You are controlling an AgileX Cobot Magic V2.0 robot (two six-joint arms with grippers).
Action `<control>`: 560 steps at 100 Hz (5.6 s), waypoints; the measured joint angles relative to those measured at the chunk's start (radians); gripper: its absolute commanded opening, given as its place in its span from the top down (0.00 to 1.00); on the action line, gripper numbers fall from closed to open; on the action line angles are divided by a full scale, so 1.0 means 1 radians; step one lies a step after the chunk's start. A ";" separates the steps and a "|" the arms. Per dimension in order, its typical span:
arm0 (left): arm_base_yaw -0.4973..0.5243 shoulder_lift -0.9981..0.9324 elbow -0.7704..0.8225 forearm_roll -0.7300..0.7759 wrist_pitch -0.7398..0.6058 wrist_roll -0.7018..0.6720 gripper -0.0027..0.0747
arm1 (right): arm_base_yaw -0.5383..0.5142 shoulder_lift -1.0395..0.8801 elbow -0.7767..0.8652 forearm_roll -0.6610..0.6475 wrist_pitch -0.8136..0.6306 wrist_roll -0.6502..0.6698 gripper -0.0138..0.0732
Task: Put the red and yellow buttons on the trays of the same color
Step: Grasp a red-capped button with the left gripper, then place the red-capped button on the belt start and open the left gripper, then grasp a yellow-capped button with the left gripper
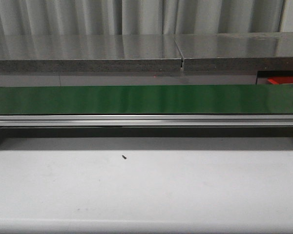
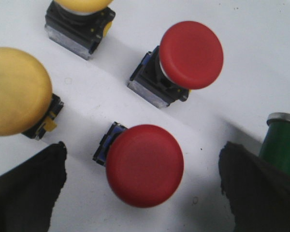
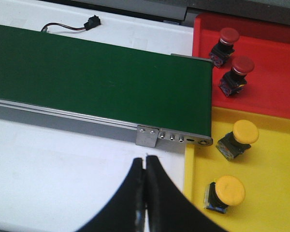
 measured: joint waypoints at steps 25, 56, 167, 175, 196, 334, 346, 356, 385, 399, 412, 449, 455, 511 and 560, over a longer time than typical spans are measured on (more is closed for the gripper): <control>0.000 0.053 -0.039 0.010 0.006 -0.002 0.23 | 0.000 0.000 0.000 0.000 0.000 0.000 0.92; 0.000 0.059 -0.046 0.010 0.006 -0.003 0.65 | 0.000 0.000 0.000 0.000 0.000 0.000 0.92; -0.089 -0.291 -0.053 0.022 0.303 0.055 0.99 | 0.000 0.000 0.000 0.000 0.000 0.000 0.92; -0.122 -0.291 -0.001 0.022 0.268 0.071 0.99 | 0.000 0.000 0.000 0.000 0.000 0.000 0.92; -0.200 -0.291 0.121 0.022 0.123 0.115 0.99 | 0.000 0.000 0.000 0.000 0.000 0.000 0.92; -0.236 -0.293 0.136 -0.011 0.121 0.126 0.07 | 0.000 0.000 0.000 0.000 0.000 0.000 0.92; -0.236 -0.335 0.073 0.043 0.126 0.128 0.07 | 0.000 0.000 0.000 0.000 0.000 0.000 0.92; -0.229 -0.344 0.005 0.101 0.145 0.117 0.07 | 0.000 0.000 0.000 0.000 0.000 0.000 0.92; -0.063 -0.280 -0.060 0.177 0.177 0.055 0.07 | 0.000 0.000 0.000 0.000 0.000 0.000 0.92; 0.026 -0.201 -0.060 0.183 0.179 0.054 0.07 | 0.000 0.000 0.000 0.000 0.000 0.000 0.92; 0.082 -0.133 -0.060 0.189 0.165 0.054 0.07 | 0.000 0.000 0.000 0.000 0.000 0.000 0.92; 0.112 0.014 -0.121 0.208 0.107 0.054 0.07 | 0.000 0.000 0.000 0.000 0.000 0.000 0.92; 0.112 0.040 -0.143 0.208 0.105 0.054 0.07 | 0.000 0.000 0.000 0.000 0.000 0.000 0.92; 0.112 0.190 -0.306 0.203 0.116 0.054 0.39 | 0.000 0.000 0.000 0.000 0.000 0.000 0.92; 0.112 0.176 -0.389 0.143 0.198 0.056 0.99 | 0.000 0.000 0.000 0.000 0.000 0.000 0.92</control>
